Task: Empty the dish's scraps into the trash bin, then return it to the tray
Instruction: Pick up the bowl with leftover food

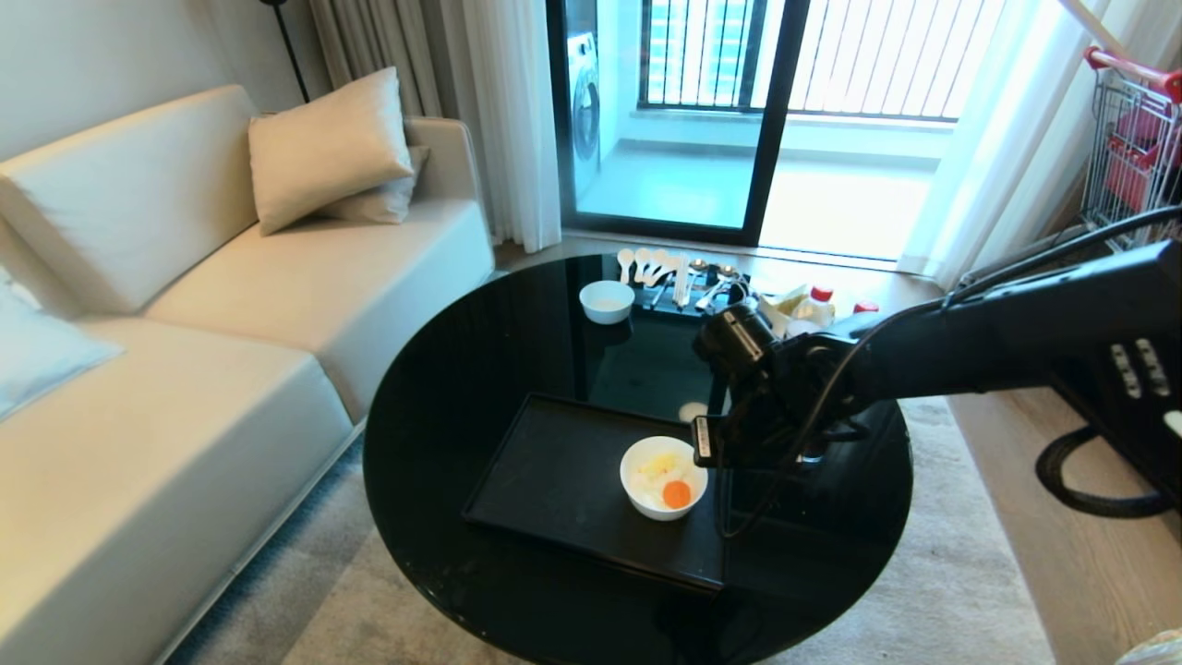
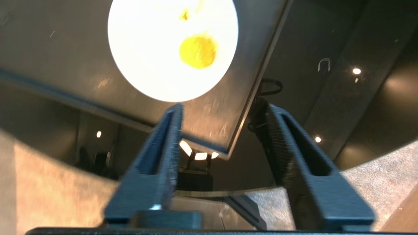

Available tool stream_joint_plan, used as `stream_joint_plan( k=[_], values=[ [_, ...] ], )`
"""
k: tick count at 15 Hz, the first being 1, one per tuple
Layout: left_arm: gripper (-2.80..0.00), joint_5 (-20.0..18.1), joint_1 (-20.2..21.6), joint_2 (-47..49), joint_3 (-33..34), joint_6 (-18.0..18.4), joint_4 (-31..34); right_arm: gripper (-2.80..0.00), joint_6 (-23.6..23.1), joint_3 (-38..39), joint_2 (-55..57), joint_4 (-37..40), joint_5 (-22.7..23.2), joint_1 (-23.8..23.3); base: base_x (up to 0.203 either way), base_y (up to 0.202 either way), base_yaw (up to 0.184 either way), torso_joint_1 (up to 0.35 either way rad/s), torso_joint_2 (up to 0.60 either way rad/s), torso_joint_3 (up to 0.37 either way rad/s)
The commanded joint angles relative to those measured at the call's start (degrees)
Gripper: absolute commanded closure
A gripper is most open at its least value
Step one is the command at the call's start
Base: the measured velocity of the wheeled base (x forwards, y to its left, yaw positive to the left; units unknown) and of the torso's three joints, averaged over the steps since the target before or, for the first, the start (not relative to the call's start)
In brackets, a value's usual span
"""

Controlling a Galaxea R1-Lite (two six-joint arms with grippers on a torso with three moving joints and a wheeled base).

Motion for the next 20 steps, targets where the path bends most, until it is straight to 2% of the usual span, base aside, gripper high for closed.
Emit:
stream_joint_plan(
  k=[1, 3, 6, 8, 16, 20],
  values=[
    [0.00, 0.0, 0.0, 0.0, 0.0, -0.1, 0.0, -2.80, 1.4, -2.9, 4.1, 0.1, -1.5, 0.0, 0.000, 0.000, 0.000, 0.000, 0.00, 0.000],
    [0.00, 0.0, 0.0, 0.0, 0.0, -0.1, 0.0, -2.80, 1.5, -4.3, 6.4, 0.0, -4.0, 0.0, 0.000, 0.000, 0.000, 0.000, 0.00, 0.000],
    [0.00, 0.0, 0.0, 0.0, 0.0, 0.0, 0.0, -2.80, 1.6, -5.7, 9.0, -0.5, -5.3, 0.0, 0.000, 0.000, 0.000, 0.000, 0.00, 0.000],
    [0.00, 0.0, 0.0, 0.0, 0.0, -0.1, 0.0, -2.80, 1.6, -6.7, 10.8, -0.6, -8.6, 0.0, 0.000, 0.000, 0.000, 0.000, 0.00, 0.000],
    [0.00, 0.0, 0.0, 0.0, 0.0, -0.1, 0.0, -2.80, 1.9, -11.9, 15.4, -0.5, -9.2, 0.0, 0.000, 0.000, 0.000, 0.000, 0.00, 0.000],
    [0.00, 0.0, 0.0, 0.0, 0.0, -0.1, 0.0, -2.80, 1.9, -12.0, 16.9, -0.8, -11.0, 0.0, 0.000, 0.000, 0.000, 0.000, 0.00, 0.000]
  ],
)
